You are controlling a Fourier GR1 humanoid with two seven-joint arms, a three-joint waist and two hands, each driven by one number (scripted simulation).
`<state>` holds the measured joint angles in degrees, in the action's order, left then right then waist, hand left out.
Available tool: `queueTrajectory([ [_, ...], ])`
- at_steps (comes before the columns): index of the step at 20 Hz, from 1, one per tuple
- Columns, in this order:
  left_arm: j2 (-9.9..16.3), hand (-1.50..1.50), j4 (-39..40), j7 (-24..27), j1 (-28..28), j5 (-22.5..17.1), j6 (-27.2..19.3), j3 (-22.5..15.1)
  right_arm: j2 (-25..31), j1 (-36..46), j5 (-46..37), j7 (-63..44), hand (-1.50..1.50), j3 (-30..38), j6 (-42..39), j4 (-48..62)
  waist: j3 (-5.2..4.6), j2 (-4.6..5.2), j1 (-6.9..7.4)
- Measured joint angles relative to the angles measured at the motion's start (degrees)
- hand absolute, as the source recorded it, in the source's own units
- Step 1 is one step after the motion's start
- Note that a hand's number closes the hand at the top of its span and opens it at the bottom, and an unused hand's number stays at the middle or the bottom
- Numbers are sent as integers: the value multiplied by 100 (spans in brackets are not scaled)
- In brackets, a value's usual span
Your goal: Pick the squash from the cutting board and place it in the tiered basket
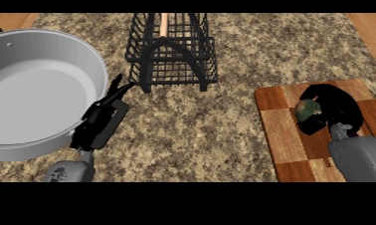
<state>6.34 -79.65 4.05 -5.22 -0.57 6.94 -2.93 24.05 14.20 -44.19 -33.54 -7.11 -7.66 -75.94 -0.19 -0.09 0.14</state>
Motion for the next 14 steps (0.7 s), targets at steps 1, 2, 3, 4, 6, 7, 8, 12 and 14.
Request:
queueTrajectory([
  [1,3,0,76,94,-15,23,24,21,-49,10,-61,56,150,14,20,18,8,-7,-2],
  [2,-8,0,97,159,-4,33,33,39,-94,55,-117,96,150,50,19,46,15,-10,-3],
  [3,-23,0,49,153,28,75,13,24,-117,-52,-170,146,150,62,56,-54,15,-11,-5],
  [4,-37,0,13,157,59,91,14,26,-164,-28,-223,136,150,88,8,-99,17,-8,-6],
  [6,-38,0,-24,40,16,78,27,72,-191,5,-335,215,150,168,14,-84,20,-2,-6],
  [7,-56,0,35,39,-30,84,25,84,-147,-24,-354,292,150,182,-43,-165,20,-1,-10],
  [8,-71,0,43,44,-43,93,7,94,-43,-34,-327,495,150,233,-87,-129,20,1,-10],
  [12,-85,0,-1,99,-5,108,55,58,301,185,-326,1484,150,158,-208,298,27,11,31],
  [14,-103,0,73,126,-67,168,12,57,405,351,-390,1842,150,107,-239,419,30,11,28],
])
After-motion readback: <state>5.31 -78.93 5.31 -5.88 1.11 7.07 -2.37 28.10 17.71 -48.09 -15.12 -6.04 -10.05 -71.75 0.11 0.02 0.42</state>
